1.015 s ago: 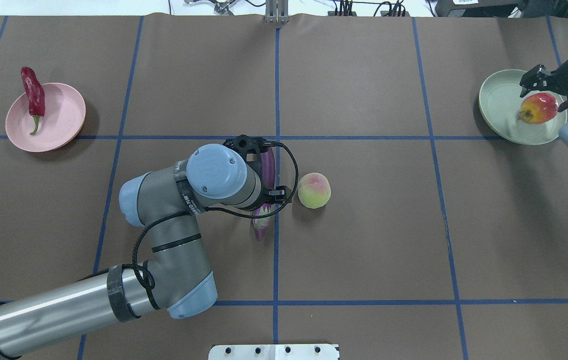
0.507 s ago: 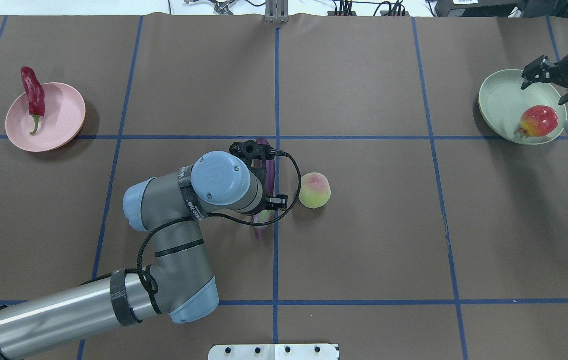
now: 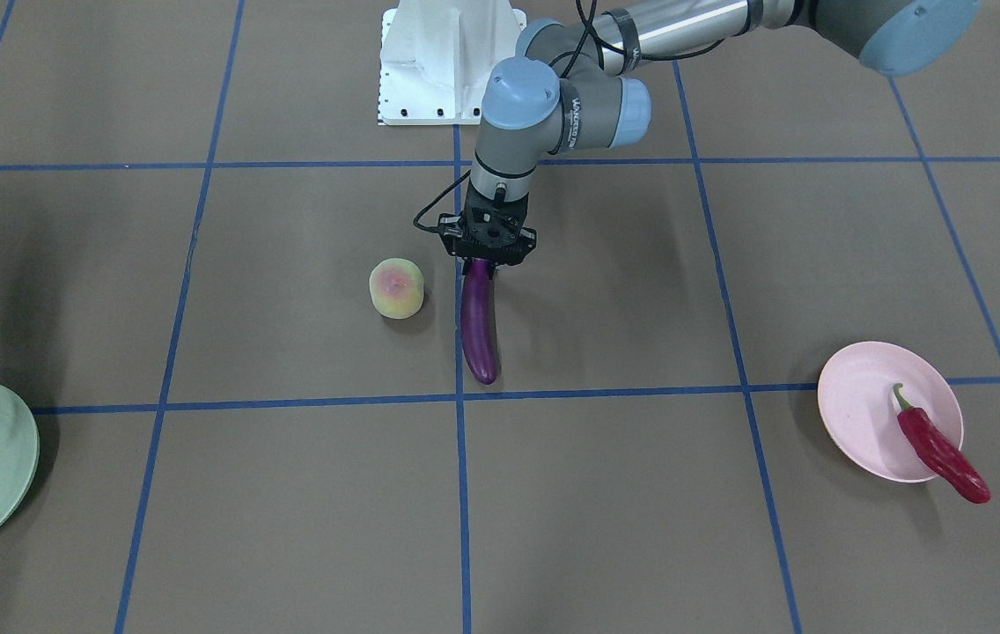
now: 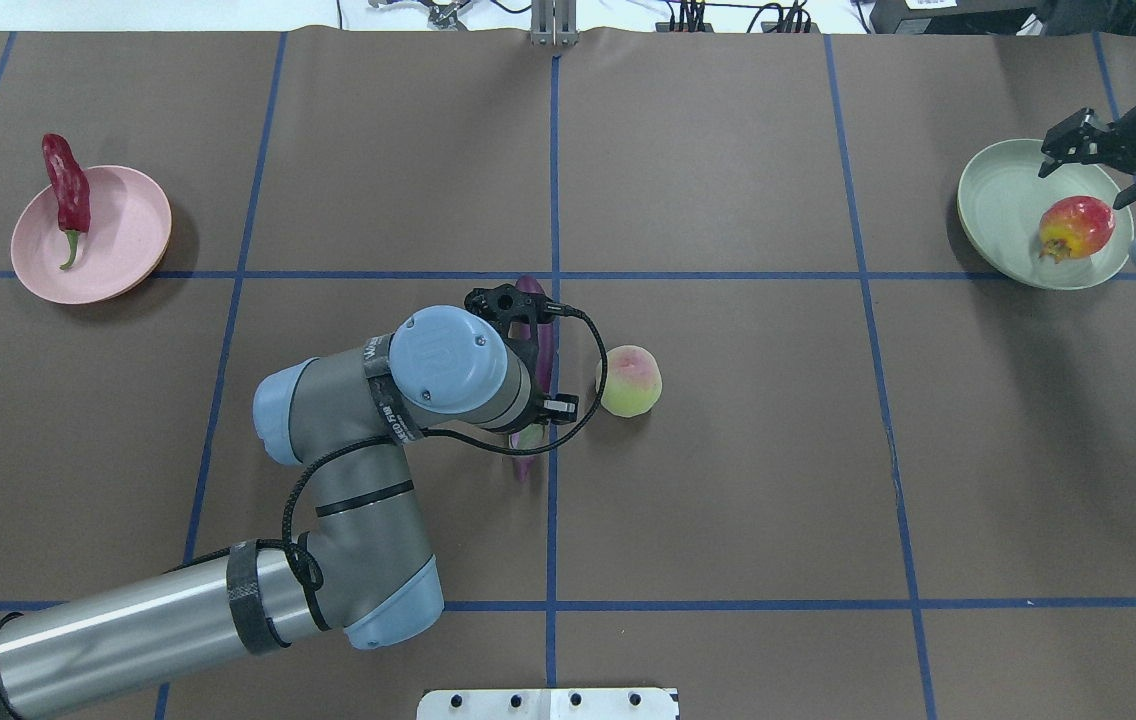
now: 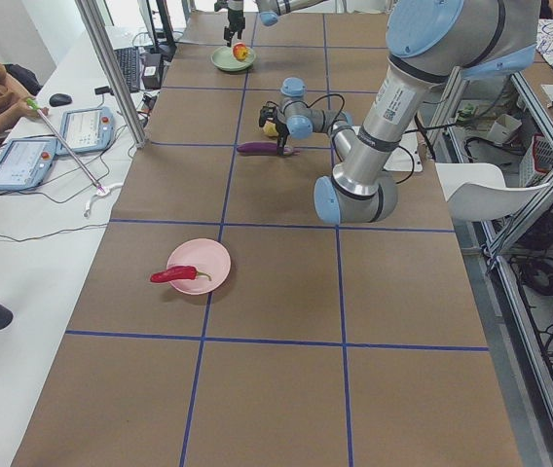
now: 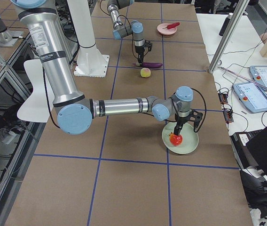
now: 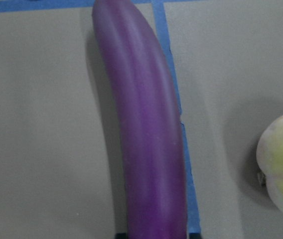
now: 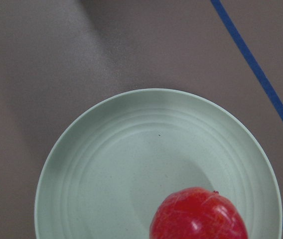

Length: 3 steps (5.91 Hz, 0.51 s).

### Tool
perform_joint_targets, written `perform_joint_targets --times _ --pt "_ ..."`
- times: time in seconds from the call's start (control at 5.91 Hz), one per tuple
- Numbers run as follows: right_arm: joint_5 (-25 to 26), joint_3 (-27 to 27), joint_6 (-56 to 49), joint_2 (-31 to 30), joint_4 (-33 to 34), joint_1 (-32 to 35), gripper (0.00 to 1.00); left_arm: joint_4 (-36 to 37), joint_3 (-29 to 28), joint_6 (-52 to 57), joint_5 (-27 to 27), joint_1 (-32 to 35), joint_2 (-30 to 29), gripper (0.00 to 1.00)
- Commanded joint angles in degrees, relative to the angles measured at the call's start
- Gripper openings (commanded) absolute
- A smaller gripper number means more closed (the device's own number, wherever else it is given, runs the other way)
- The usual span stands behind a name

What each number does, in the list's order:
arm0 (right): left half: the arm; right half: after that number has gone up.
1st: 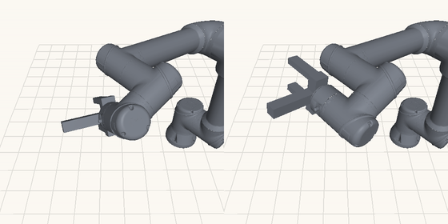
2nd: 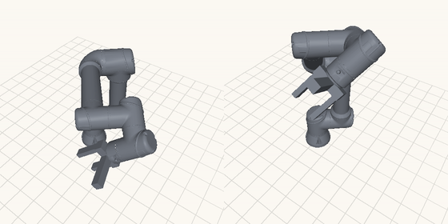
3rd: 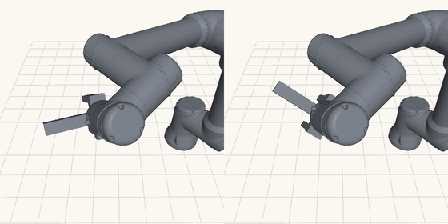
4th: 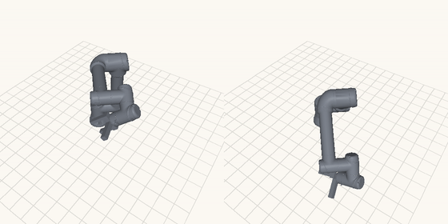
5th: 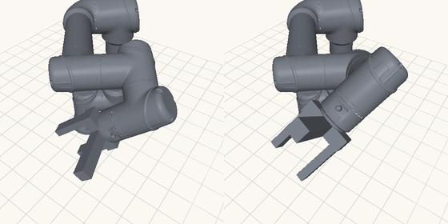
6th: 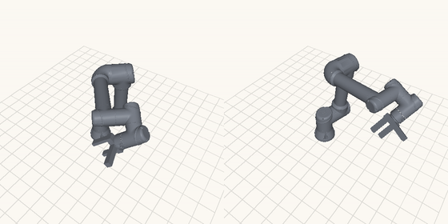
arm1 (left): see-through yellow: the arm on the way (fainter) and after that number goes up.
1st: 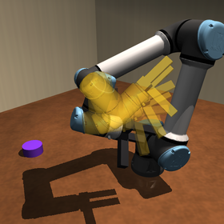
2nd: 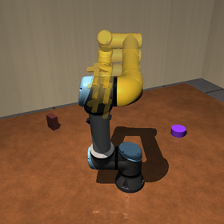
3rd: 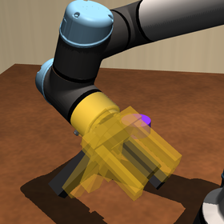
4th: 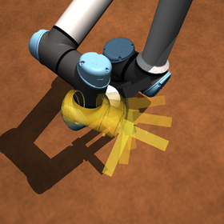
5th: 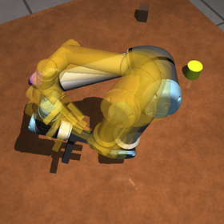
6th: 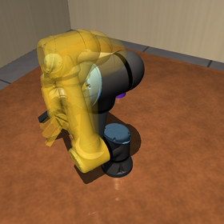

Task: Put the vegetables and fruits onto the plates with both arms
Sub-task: 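Grasp purple eggplant with left while right releases fruit on green plate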

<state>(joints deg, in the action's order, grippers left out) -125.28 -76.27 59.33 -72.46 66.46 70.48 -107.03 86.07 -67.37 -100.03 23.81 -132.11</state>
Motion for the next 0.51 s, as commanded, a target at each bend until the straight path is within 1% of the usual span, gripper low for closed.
perform_joint_targets --times 0.0,0.17,0.34 --pt "-4.24 -3.08 0.52 -0.14 0.33 -0.08 1.0 -0.02 2.5 -0.65 -0.34 1.84 -1.04 0.0" --pt "-8.27 -6.23 5.83 -0.22 -0.27 -0.17 1.0 1.37 5.4 -3.87 -0.52 5.77 0.0 0.0" --pt "-11.44 -11.22 11.28 -0.4 -0.28 -1.22 1.0 5.47 7.34 -8.95 -2.43 9.47 2.45 0.0"
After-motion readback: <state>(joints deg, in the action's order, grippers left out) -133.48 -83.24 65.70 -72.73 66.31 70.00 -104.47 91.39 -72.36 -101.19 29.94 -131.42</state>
